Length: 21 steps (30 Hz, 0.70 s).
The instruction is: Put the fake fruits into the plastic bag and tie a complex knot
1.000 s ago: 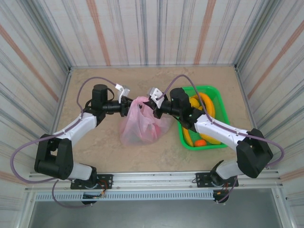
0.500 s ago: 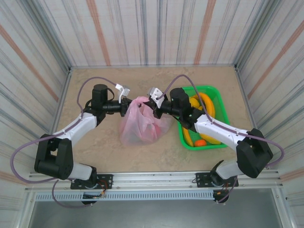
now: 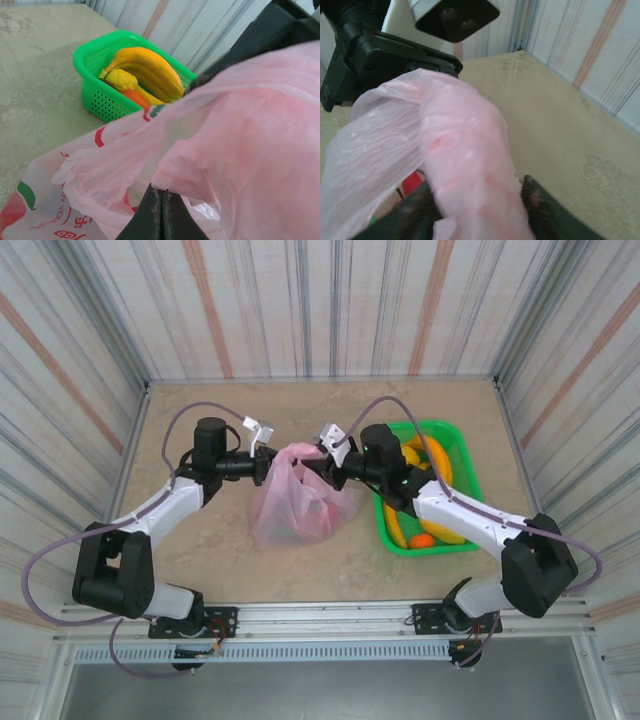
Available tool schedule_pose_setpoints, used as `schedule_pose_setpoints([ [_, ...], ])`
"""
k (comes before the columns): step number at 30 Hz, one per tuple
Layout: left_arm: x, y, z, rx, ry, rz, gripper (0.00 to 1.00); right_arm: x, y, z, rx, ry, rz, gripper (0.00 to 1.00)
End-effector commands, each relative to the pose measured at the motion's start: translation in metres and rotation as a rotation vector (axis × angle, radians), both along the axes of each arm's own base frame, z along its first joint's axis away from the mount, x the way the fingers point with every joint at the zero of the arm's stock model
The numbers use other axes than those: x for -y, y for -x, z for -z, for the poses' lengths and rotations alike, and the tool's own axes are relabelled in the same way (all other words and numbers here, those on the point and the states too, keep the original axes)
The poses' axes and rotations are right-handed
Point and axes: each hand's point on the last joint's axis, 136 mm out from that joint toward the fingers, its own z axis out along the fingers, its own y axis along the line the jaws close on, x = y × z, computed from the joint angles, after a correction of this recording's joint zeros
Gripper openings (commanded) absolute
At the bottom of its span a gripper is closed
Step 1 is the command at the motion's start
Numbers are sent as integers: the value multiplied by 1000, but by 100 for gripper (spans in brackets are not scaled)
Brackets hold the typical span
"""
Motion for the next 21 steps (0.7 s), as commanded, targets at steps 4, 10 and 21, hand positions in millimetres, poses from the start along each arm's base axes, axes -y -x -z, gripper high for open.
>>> schedule_pose_setpoints([
  [4,1,7,-7,30,-2,13,0,26,19,-50,-55,-75,-5,76],
  [10,3,8,-9,11,1,21,0,67,35,-78,-238,-182,103,85],
  [21,6,11,-12,10,-1,32,0,75,77,-55,-685,-409,85,64],
])
